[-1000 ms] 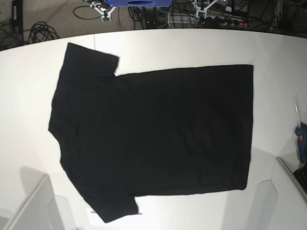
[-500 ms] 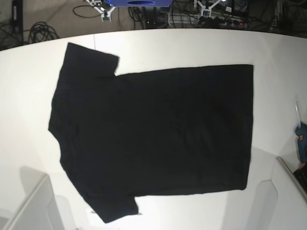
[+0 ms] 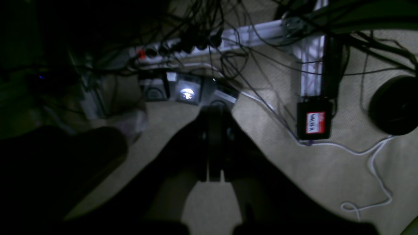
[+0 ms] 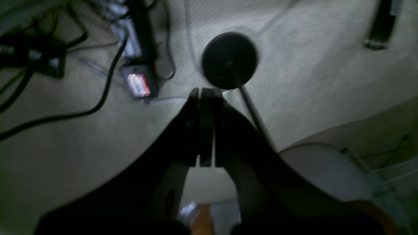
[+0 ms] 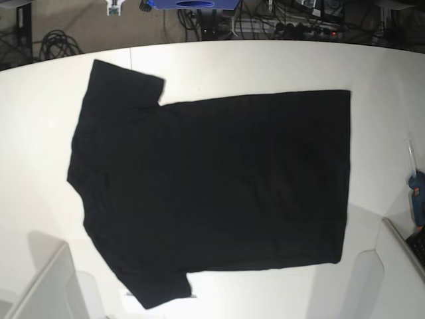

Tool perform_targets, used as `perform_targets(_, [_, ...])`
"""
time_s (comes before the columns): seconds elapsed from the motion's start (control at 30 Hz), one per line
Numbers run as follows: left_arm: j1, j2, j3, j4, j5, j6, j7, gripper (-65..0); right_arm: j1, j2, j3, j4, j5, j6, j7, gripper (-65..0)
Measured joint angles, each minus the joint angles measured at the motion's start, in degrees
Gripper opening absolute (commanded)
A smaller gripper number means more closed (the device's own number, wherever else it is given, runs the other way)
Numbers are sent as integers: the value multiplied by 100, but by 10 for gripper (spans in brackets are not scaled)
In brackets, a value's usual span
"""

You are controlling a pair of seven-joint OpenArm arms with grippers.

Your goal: Fold the T-shirt properly

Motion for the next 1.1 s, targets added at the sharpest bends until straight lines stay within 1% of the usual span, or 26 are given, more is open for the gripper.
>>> perform_targets(0.1, [560,-103,-4,726,-498,7,33,-650,-328,-59,160,671,-2,11,-90,-650])
perform_targets(0.13, [723,-164,15,968,-632,-33,81,-650,-391,-136,286,868,2,9,-227,-650])
perform_targets(0.17, [881,-225,17,1215,-798,-15,79,-650,-452,-240,444,1088,0,11,-393,-650])
perform_targets(0.2, [1032,-293,13,1482,-990,15,92,-650,-525,-334,588,1325,4,11,-444,-650])
perform_targets(0.3, [1497,-621,2,2396,-1543,15,55,-650,-697,-518,857,2092,0,31,-660,-650])
perform_targets(0.37, [1812,-767,-24,2997,-1875,79,15,-650,-835,-549,905,2680,-2,22,-813,-650])
perform_targets(0.4, [1969,-809,-61,3270,-1928,76,61,-650,-914,-560,916,2983,-2,22,-850,-650])
perform_targets(0.43, [2116,-807,-205,3517,-1958,-13,114,-650,-960,-557,914,3222,7,31,-909,-650])
perform_targets(0.47, [2264,-780,-374,3744,-1950,-46,96,-650,-1010,-570,916,3484,9,33,-1082,-650])
perform_targets(0.6, [2632,-568,-1425,4437,-1965,81,111,-650,-1200,-608,949,4402,-9,11,-1388,-650])
perform_targets(0.67, [2717,-459,-1821,4795,-1902,79,107,-650,-1193,-662,957,4837,9,13,-1423,-650])
perform_targets(0.7, [2736,-411,-1965,4964,-1759,11,107,-650,-1174,-667,944,5007,52,63,-1423,-650])
perform_targets(0.77, [2726,-358,-2094,5243,-1663,0,94,-650,-1040,-669,938,5302,26,26,-1488,-650])
perform_targets(0.83, [2697,-380,-2135,5423,-1617,9,111,-650,-839,-662,942,5477,0,17,-1436,-650])
perform_targets(1.0, [2638,-409,-2153,5873,-1624,-2,103,-650,-348,-678,940,5521,20,46,-1449,-650])
perform_targets(1.03, [2570,-400,-2153,5895,-1626,-2,96,-650,-269,-675,935,5521,15,48,-1460,-629])
perform_targets(1.07, [2496,-396,-2153,5899,-1631,0,107,-640,-192,-675,935,5519,15,48,-1460,-554])
perform_targets(1.1, [2424,-396,-2153,5899,-1641,0,120,-569,-111,-678,935,5519,144,46,-1462,-483])
